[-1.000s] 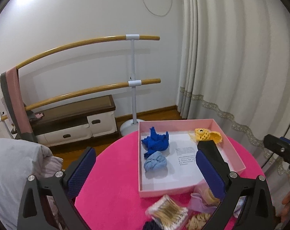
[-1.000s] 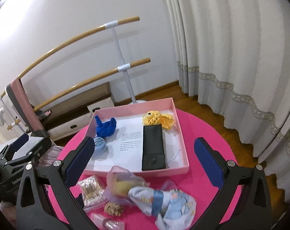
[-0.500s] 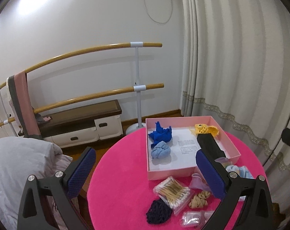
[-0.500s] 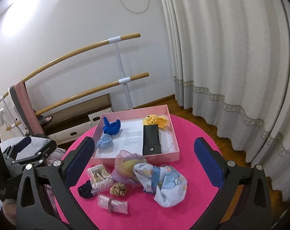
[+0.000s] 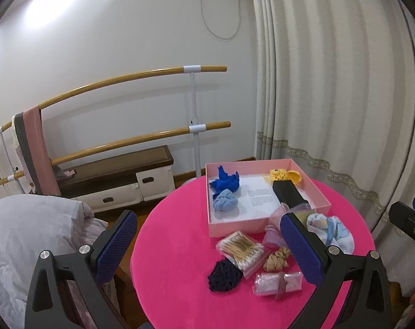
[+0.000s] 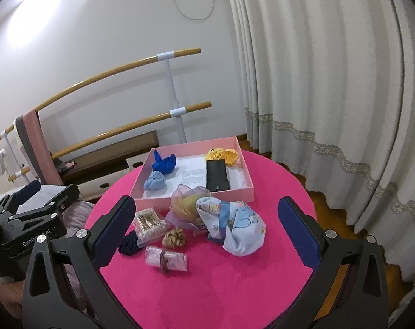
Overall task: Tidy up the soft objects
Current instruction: 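Withdraw both tools back from the box over the table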
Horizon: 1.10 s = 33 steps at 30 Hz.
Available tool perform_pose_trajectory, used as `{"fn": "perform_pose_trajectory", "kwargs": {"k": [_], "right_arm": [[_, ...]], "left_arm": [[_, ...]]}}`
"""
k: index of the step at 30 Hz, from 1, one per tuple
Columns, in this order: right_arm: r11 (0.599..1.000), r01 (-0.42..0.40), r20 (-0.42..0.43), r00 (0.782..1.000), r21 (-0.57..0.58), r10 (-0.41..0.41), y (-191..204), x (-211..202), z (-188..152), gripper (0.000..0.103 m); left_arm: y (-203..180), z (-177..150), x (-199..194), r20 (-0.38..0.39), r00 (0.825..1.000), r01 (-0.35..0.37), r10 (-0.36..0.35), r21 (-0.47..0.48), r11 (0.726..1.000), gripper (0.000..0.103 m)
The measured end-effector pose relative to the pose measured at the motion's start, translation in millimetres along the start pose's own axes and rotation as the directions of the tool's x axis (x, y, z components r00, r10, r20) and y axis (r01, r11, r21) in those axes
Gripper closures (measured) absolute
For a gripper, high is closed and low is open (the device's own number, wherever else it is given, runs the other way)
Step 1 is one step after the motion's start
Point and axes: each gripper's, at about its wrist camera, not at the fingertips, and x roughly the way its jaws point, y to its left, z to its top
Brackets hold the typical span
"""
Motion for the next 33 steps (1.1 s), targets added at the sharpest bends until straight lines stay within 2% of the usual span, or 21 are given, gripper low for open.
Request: {"fn": "perform_pose_trajectory", "kwargs": {"k": [19,33], "right_arm": [[1.0,-0.004,0.015,1.0,-0.03,0.004,11,-22,-17,0.0],[0.999,0.026,0.009,1.0,-0.023,-0.025,2,-24,-18,0.0]], "left_arm": [[10,-21,-41,0.03,1.0,0.0,0.001,-0.036,0.999,0.0],[13,-29,-38,0.014,1.0,0.007,-0.006,-0.039,0.999,0.0]]}}
